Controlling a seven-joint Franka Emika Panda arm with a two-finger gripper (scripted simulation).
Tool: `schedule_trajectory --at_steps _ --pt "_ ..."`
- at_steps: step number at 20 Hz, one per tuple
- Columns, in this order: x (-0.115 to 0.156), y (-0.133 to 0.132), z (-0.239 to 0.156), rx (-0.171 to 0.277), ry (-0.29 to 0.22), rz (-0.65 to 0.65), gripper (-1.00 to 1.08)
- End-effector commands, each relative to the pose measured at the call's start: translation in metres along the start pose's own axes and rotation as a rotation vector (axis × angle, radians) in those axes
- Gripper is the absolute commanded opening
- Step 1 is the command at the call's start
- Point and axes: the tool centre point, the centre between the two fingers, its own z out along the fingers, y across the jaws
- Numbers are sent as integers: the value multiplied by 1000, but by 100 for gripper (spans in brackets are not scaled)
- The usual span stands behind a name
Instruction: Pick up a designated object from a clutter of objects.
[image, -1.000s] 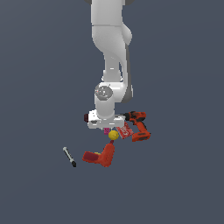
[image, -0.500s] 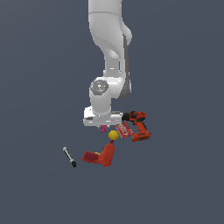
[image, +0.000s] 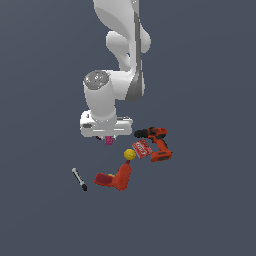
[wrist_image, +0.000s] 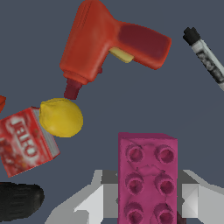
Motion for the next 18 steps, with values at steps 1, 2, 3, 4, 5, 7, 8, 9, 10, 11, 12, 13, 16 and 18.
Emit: schedule_trajectory --at_steps 1,2,3,4,5,7,8,9,10,11,12,13,16,18 --pt "3 11 -25 1 0 0 -100" --pt "5 16 -34 1 0 0 -100" --pt "6 21 -44 1 0 0 -100" --pt "7 25 -54 1 0 0 -100" --pt "9 30 -63 1 0 0 -100" --pt "12 39 -82 1 0 0 -100" --pt "13 43 -92 1 0 0 -100" --pt "15 48 -101 1 0 0 -100" --pt "16 53 -111 1 0 0 -100" --pt "18 57 -120 1 0 -1 -100" --pt "19 62 -130 1 0 -1 -100" --pt "21 66 -139 1 0 -1 -100" --pt "26 80 -168 1 0 -1 -100" --pt "29 89 -186 1 -1 -1 -100"
